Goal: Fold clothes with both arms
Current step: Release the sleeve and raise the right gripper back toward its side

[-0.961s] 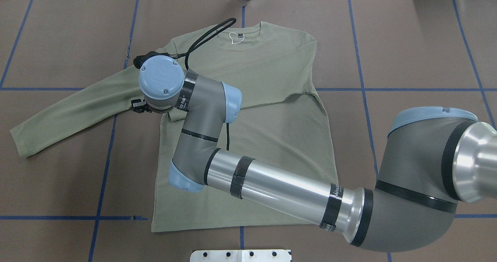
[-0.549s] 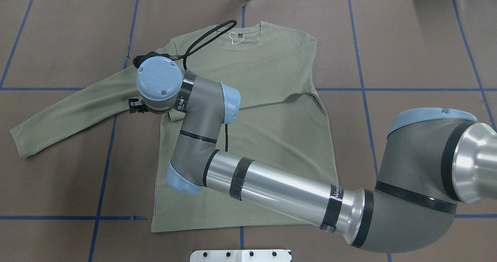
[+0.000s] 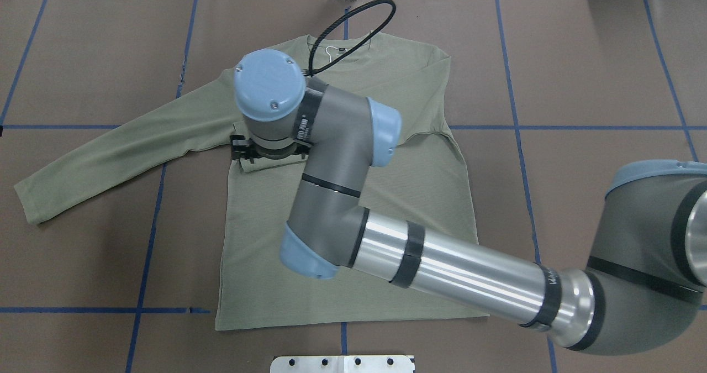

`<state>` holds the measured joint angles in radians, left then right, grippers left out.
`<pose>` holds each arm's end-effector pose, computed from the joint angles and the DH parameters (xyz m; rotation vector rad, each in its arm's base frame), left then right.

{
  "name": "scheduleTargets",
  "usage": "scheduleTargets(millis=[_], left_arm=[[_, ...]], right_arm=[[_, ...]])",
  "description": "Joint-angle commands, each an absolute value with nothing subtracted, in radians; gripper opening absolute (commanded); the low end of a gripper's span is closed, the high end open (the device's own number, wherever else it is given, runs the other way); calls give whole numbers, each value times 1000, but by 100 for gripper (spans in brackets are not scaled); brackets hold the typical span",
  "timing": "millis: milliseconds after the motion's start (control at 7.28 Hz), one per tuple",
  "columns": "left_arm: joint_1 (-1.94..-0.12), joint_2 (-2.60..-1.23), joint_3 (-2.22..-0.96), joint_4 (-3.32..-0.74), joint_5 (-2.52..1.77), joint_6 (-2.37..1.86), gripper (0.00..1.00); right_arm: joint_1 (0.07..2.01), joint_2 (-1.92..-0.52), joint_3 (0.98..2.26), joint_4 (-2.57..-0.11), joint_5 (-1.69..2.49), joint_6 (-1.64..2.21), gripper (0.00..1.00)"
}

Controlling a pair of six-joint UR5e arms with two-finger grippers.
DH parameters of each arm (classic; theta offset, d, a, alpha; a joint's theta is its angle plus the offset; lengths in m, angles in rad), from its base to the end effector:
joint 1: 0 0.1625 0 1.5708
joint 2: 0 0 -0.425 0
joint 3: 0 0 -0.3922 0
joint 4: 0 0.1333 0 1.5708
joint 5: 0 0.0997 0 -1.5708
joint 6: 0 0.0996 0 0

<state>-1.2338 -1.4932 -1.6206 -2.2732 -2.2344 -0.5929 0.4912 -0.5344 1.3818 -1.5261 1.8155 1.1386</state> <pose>0.0928 -0.4824 0.5961 0.2937 0.8593 -0.0143 -0.6214 -0.4562 0.0680 0.1910 -0.8959 -0.0543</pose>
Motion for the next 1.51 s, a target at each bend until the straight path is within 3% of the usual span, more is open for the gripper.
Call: scheduleTargets(millis=[0,275,687,1373], left_arm=[[-1146,-1421,-1621,-2462,-2165,-890,100],[-1045,-1365,-1621,-2566,-2061,-1082,99],[-898,-1341,-1618,-2548,-1881,-1138,99],[-853,-1341,-1591,-2523,-1868,-1137,99]], right_arm=[[579,-737,1671,-1762,1871,1125,100],[729,-924,1797,-1763,2021,992,100],[845,-1132,1873,-1758,2075,732,100],[857,-1175,1885,-1753,2099,716,100]])
